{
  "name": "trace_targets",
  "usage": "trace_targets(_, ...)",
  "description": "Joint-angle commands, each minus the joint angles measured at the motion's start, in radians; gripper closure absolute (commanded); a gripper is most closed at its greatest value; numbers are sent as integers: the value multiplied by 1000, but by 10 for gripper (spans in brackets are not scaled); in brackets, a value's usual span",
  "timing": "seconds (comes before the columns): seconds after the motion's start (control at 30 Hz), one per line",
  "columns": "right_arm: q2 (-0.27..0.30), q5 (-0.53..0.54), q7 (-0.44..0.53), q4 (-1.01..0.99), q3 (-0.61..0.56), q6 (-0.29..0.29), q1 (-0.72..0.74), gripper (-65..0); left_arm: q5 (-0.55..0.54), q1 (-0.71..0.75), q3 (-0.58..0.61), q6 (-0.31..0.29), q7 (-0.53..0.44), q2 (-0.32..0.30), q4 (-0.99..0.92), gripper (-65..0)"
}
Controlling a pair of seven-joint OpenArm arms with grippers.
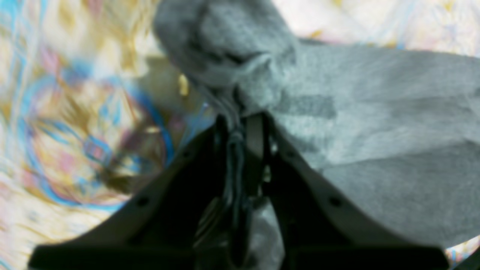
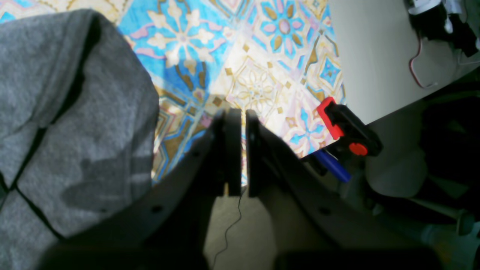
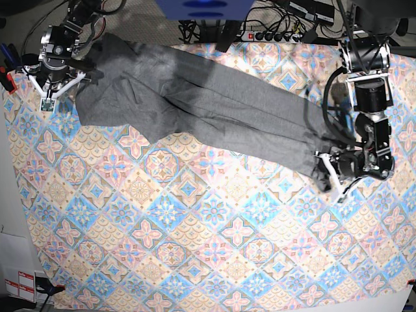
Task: Fold the T-shirt properly
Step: 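Carry the held shirt end with the left gripper toward the right gripper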
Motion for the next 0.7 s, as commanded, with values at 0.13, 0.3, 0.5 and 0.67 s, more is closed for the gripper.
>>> trace_targets(0.13, 7, 1, 16, 17, 4, -11, 35, -23, -21, 11, 108, -9, 146, 70, 325, 0)
trace_targets(0.3, 7, 1, 16, 11, 3, -11, 37, -23, -21, 5, 269, -9, 230, 130, 449, 0)
trace_targets(0.5, 7, 2, 16, 8, 1, -11, 37, -23, -9, -16, 556, -9, 286, 213, 470, 0)
trace_targets(0.67, 7, 2, 16, 8, 1, -11, 37, -23, -8, -16, 721, -9, 286, 262, 470, 0)
